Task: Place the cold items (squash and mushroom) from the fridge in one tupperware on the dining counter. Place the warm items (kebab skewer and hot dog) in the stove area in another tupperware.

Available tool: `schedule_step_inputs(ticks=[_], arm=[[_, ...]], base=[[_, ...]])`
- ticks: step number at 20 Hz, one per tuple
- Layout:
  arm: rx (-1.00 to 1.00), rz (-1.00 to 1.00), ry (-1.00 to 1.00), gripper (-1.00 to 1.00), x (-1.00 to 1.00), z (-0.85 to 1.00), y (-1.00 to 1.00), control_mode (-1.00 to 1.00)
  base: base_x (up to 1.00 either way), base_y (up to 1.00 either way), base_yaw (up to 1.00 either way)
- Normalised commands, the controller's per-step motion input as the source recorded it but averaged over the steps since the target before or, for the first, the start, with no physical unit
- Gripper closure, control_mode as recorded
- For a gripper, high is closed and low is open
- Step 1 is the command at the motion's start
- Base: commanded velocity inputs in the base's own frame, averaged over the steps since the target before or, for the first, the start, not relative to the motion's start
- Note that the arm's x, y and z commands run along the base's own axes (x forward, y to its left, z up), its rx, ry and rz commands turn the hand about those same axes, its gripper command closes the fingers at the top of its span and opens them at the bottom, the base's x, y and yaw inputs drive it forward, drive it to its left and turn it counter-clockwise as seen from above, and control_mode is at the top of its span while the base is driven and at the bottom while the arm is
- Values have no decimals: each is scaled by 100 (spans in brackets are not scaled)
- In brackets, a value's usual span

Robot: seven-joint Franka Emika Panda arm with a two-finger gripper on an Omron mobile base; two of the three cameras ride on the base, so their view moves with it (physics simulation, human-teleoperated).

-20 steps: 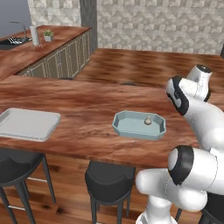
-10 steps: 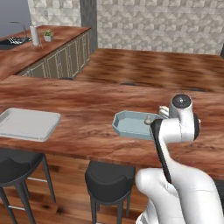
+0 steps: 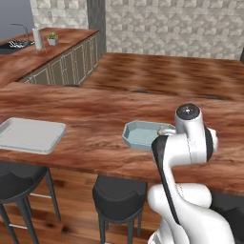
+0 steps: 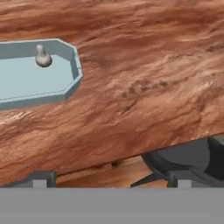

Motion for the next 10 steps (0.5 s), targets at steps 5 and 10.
schedule_step_inputs(ticks=[5, 10], arm=[[13, 48, 17, -100, -27, -57, -11, -100], [58, 42, -3, -100, 0, -97, -10, -100]], base=[[0, 0, 0], [0, 0, 0]])
